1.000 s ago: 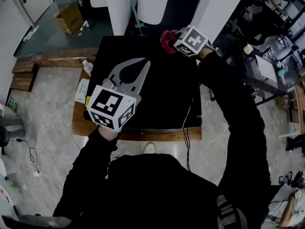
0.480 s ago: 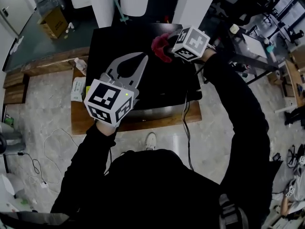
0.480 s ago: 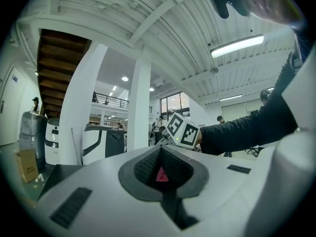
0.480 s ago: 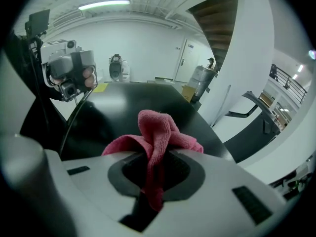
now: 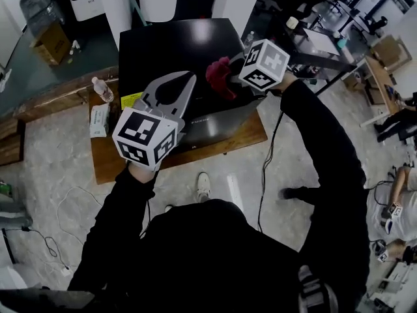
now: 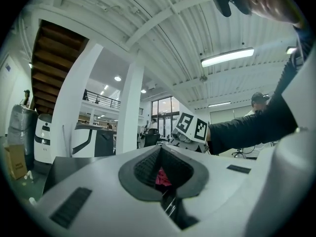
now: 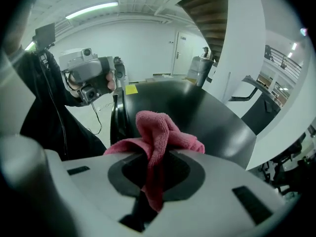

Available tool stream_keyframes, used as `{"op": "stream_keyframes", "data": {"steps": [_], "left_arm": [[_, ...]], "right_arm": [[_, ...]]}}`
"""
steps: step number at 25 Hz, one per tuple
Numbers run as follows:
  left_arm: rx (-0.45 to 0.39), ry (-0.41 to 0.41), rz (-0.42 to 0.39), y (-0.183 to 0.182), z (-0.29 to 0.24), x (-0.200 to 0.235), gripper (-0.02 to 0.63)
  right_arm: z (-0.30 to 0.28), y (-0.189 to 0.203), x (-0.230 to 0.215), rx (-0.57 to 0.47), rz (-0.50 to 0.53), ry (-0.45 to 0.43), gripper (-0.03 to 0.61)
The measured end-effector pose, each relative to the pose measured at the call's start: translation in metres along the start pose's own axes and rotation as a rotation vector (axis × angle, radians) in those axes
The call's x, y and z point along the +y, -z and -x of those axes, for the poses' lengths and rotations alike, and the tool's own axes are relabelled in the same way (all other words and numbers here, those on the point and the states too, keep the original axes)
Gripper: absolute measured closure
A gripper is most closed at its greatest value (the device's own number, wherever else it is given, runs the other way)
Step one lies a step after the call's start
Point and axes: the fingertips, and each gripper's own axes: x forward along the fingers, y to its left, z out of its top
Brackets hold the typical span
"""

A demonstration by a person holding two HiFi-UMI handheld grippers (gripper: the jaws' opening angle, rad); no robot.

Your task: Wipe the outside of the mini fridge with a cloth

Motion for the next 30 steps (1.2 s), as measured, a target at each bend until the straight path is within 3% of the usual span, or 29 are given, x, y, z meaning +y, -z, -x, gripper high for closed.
{"op": "stream_keyframes", "data": {"steps": [2, 4, 9, 13, 19, 27, 30], "left_arm": [[-0.007, 0.009, -0.006, -0.002, 0.018, -0.007, 0.609], [-0.013, 0.012, -0.009, -0.004, 0.036, -0.011, 0.609], [-0.024, -0.009, -0.039, -0.002, 0.081, -0.007, 0.609], [-0.039, -0.048, -0.044, 0.01, 0.118, 0.005, 0.609], [-0.078, -0.119, -0.039, 0.032, 0.16, 0.028, 0.609], [-0.062, -0.145, -0.035, 0.08, 0.179, 0.049, 0.609], [-0.042, -0.152, -0.032, 0.101, 0.18, 0.054, 0.609]], "right_arm": [[0.004, 0.003, 0.02, 0.008, -0.007, 0.014, 0.526], [0.014, -0.002, 0.032, -0.029, 0.01, 0.088, 0.525], [0.041, -0.054, 0.081, -0.316, 0.095, 0.307, 0.522], [0.023, -0.092, 0.148, -0.436, 0.267, 0.439, 0.522], [-0.048, -0.122, 0.205, -0.437, 0.512, 0.603, 0.522], [-0.104, -0.133, 0.2, -0.417, 0.644, 0.789, 0.522], [-0.118, -0.129, 0.199, -0.395, 0.688, 0.823, 0.523]]}}
